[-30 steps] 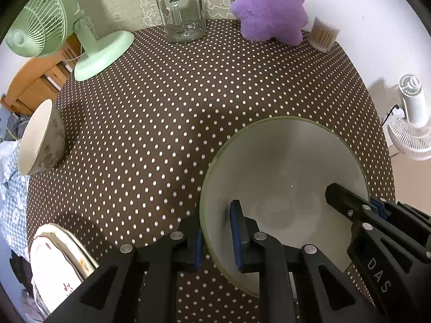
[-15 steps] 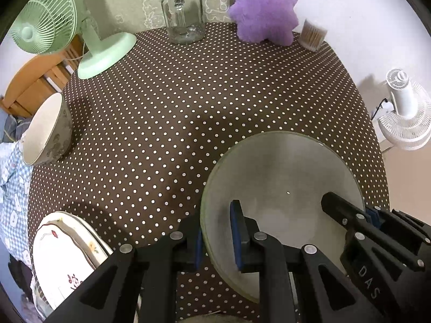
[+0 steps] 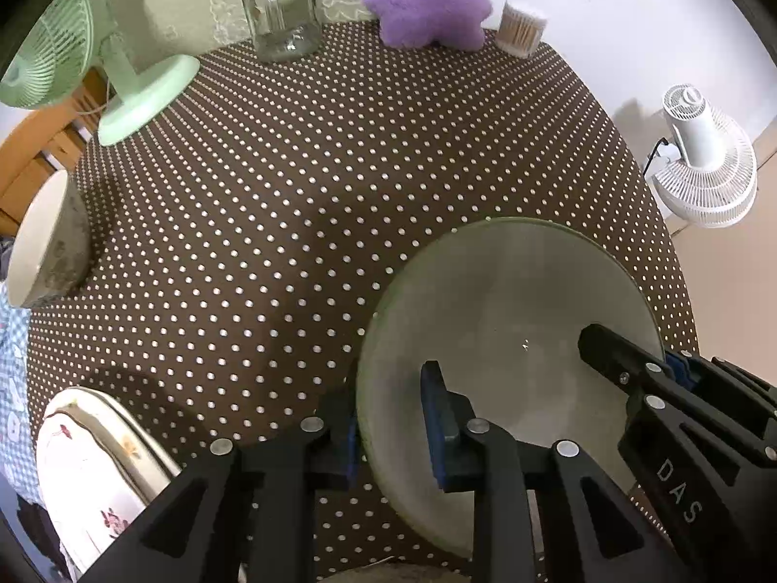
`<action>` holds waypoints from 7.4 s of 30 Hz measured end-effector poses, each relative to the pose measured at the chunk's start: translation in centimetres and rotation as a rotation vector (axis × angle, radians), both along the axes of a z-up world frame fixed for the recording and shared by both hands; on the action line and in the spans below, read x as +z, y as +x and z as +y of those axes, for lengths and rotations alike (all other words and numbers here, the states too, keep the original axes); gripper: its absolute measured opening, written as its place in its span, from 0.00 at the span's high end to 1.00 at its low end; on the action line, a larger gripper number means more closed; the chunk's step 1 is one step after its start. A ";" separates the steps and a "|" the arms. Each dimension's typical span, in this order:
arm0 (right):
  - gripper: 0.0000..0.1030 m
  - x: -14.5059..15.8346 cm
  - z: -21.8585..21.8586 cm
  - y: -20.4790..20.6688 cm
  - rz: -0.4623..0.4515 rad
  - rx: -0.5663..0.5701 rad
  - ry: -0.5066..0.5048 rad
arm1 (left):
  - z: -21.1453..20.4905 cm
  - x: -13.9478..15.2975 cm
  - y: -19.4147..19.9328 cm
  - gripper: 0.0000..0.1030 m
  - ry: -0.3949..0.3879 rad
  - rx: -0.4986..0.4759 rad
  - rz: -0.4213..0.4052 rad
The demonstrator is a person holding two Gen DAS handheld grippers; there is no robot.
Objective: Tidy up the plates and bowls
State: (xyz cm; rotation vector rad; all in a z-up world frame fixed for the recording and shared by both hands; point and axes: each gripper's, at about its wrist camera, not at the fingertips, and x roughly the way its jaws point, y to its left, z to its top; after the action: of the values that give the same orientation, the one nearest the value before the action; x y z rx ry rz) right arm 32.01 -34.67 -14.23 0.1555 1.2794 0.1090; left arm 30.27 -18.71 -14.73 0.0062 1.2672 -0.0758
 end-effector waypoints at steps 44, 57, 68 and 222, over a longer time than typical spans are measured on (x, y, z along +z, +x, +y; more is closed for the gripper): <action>0.82 6.9 5.0 -12.6 -0.002 -0.094 0.010 | 5.0 6.7 -11.7 0.79 -0.061 -0.121 -0.076; 0.82 4.4 5.7 -14.5 0.026 -0.127 0.003 | 5.4 4.5 -13.0 0.79 -0.074 -0.137 -0.046; 0.82 4.0 5.7 -13.3 -0.005 -0.084 -0.030 | 5.3 4.0 -12.6 0.79 -0.094 -0.127 -0.062; 0.77 1.4 36.3 10.3 -0.113 0.087 -0.079 | 33.9 0.4 7.3 0.77 -0.007 0.108 -0.132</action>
State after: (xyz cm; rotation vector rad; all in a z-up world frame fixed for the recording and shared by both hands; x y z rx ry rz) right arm 42.33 1.58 -12.86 0.0258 1.1756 0.1396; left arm 37.61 15.15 -14.29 -0.0622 1.1334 0.0137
